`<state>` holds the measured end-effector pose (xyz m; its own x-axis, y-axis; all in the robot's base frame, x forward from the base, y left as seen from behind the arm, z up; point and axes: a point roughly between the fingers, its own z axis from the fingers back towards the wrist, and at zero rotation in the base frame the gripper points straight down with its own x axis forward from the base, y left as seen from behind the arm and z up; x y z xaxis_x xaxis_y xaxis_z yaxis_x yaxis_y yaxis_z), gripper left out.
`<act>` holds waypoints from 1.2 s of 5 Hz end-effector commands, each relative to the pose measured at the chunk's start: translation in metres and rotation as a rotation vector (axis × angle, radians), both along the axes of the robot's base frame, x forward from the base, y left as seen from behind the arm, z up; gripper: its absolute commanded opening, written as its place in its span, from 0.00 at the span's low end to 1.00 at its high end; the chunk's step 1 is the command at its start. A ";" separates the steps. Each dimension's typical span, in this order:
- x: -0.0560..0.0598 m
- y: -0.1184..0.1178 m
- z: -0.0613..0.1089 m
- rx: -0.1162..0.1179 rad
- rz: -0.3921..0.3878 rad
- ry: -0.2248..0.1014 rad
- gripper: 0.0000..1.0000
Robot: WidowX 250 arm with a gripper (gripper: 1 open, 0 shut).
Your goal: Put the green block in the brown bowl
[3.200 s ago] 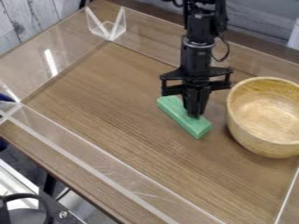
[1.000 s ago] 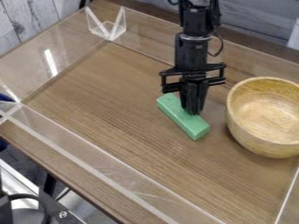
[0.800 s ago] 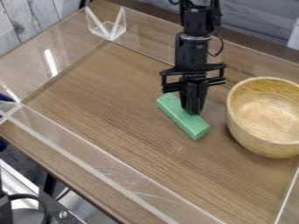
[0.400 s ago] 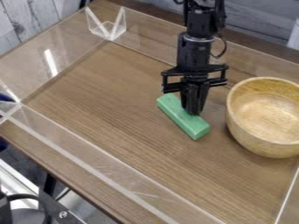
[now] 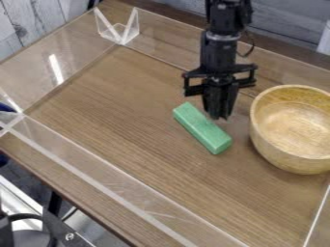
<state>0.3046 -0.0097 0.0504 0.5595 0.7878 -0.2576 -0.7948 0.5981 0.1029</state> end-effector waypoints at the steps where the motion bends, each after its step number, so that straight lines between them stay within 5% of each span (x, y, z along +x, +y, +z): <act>1: 0.020 -0.003 0.053 -0.044 -0.009 -0.108 0.00; 2: 0.022 -0.005 0.046 -0.029 -0.025 -0.102 1.00; 3: 0.024 -0.004 0.041 -0.012 -0.022 -0.095 1.00; 5: 0.012 -0.001 0.023 0.011 0.022 -0.146 1.00; 6: 0.006 0.000 0.018 0.030 0.025 -0.134 1.00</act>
<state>0.3020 -0.0097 0.0471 0.5465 0.8109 -0.2093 -0.8182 0.5703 0.0732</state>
